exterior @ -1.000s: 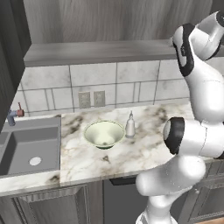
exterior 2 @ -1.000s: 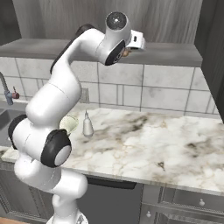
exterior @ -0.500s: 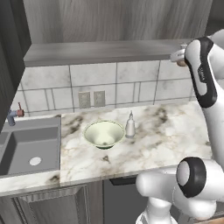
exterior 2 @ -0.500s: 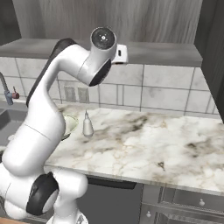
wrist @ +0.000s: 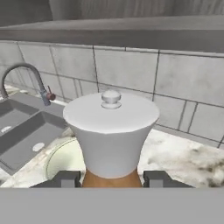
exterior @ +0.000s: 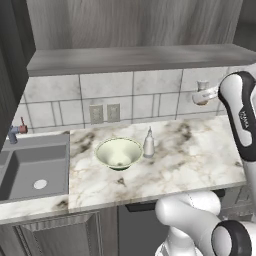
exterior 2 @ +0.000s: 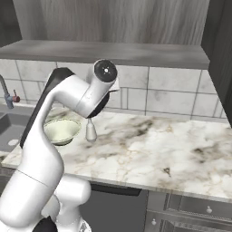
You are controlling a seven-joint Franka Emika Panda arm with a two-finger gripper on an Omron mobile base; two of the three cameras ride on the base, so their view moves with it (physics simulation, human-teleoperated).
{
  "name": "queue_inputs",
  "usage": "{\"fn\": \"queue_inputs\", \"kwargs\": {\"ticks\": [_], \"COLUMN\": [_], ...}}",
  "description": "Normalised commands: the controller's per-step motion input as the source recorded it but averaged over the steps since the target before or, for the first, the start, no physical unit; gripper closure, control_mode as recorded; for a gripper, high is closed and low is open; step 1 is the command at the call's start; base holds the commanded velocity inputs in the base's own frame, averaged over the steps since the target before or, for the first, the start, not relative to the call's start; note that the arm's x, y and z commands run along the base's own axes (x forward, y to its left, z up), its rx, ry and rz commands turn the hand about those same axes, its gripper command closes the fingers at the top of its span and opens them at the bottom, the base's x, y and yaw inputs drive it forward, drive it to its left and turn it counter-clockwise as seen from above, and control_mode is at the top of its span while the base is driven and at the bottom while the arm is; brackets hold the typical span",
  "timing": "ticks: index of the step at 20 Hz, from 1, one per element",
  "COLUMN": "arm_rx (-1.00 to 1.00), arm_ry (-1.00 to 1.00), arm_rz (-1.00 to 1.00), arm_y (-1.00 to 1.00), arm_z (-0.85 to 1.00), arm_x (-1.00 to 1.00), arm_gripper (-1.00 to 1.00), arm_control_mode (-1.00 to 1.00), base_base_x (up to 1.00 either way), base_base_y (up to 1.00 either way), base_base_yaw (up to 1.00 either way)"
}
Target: Retrieve the bottle and the shaker from the cabinet and place them next to the mixing bowl on the counter. Then add garlic from the fridge to the mixing bowl.
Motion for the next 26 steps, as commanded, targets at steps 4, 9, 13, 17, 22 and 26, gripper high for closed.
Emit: {"fn": "queue_inputs", "kwargs": {"ticks": [4,9,13,17,22,26], "arm_rx": [0.00,0.01,0.03,0.06,0.05,0.07], "arm_ry": [0.09,0.01,0.03,0.06,0.13,0.09], "arm_rz": [0.32,0.35,0.31,0.27,0.08,0.00], "arm_y": [0.34,0.25,0.36,0.34,0.15,0.14], "arm_z": [-0.88,-0.69,-0.73,-0.86,-0.48,-0.56], "arm_x": [-0.21,-0.03,0.03,0.10,0.10,0.08], "arm_gripper": [1.00,1.00,1.00,1.00,1.00,1.00], "arm_control_mode": [-1.00,-1.00,-1.00,-1.00,-1.00,-1.00], "base_base_x": [0.00,0.00,0.00,0.00,0.00,0.00], "base_base_y": [0.00,0.00,0.00,0.00,0.00,0.00], "base_base_yaw": [0.00,0.00,0.00,0.00,0.00,0.00]}}
